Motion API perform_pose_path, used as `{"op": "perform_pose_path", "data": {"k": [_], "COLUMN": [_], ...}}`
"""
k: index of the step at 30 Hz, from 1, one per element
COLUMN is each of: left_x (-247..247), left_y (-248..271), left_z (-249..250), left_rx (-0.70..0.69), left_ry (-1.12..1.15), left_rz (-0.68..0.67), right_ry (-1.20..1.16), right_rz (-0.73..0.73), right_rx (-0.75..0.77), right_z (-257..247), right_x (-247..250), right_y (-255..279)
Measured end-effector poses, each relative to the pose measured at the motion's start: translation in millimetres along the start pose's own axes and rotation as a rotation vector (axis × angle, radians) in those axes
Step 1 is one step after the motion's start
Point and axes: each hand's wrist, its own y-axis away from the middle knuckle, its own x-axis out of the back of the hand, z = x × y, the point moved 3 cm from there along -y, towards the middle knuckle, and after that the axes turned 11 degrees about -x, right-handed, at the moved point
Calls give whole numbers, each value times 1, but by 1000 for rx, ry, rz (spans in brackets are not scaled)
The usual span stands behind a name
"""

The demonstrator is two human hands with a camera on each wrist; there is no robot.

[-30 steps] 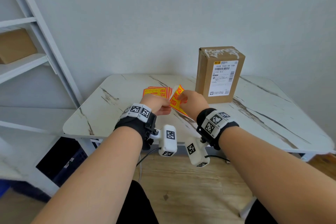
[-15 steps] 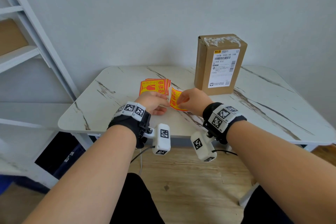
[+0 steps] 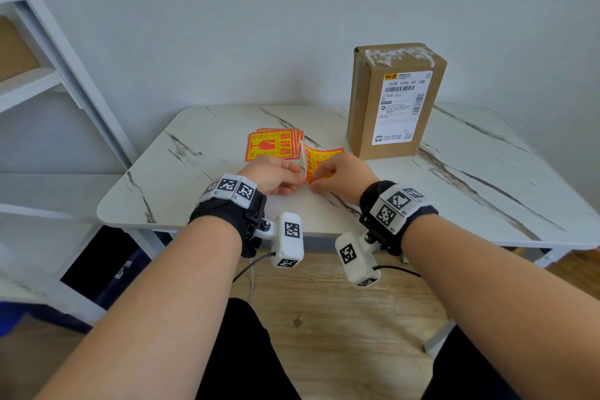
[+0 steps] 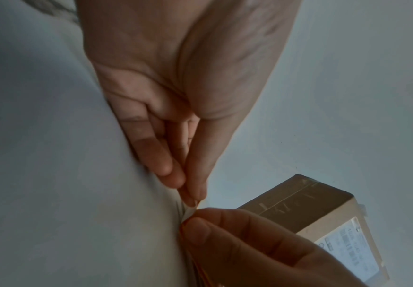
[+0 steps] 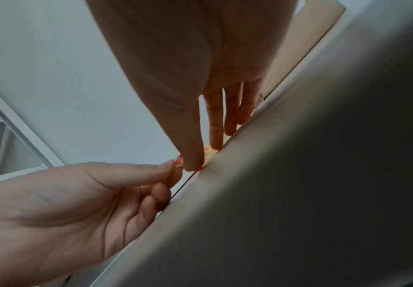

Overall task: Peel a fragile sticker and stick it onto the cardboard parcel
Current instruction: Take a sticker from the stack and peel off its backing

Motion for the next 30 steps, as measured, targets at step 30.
{"op": "perform_pose_path", "data": {"k": [30], "left_x": [7], "left_y": [-9], "left_z": [13], "left_rx": [17], "left_ry": [-51], "left_rz": [271], "right_ry": [-378], "right_rz": [185], "right_rx": [-207], "right_z": [-9], "right_x": [30], "right_y": [-1]}}
